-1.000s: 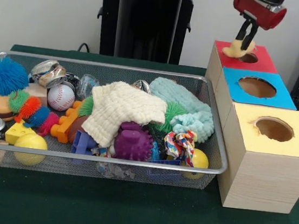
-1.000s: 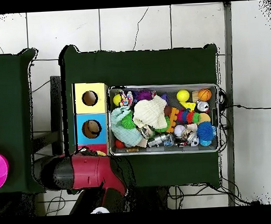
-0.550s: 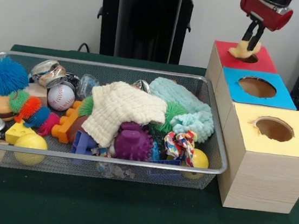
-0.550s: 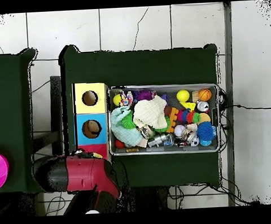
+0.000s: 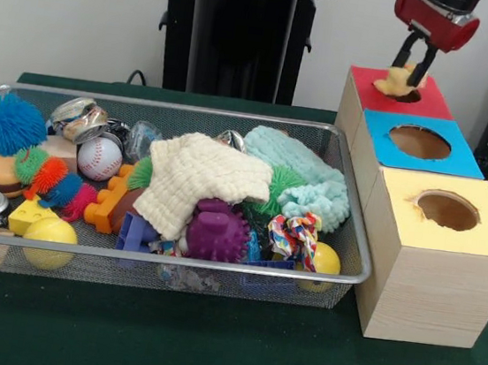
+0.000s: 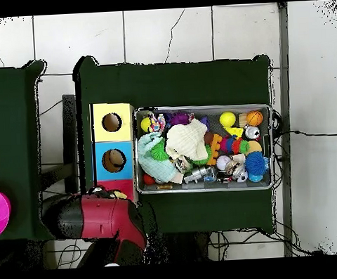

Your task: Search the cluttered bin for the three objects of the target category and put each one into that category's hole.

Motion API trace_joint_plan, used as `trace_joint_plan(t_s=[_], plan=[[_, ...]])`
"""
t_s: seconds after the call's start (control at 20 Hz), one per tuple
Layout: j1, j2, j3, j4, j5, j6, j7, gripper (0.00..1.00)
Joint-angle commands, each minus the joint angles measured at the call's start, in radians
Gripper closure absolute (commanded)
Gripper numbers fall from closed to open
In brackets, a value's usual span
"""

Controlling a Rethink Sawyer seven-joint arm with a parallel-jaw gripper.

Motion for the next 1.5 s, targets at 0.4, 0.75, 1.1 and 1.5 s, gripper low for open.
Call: trace_joint_plan(t_s=[0.4,0.75,1.1,1.5], plan=[[0.001,0.04,-0.014,0.036,0.078,0.022,0.263,0.0],[-0.009,-0.043,-0.047,-0.022,0.045,0.174,0.198,0.0],[-0.043,-0.065,0.001,0.008,0.073,0.189,0.178,0.0],[-0.054,-0.065,0.025,-0.003,0.068,0.178,0.161,1.0]])
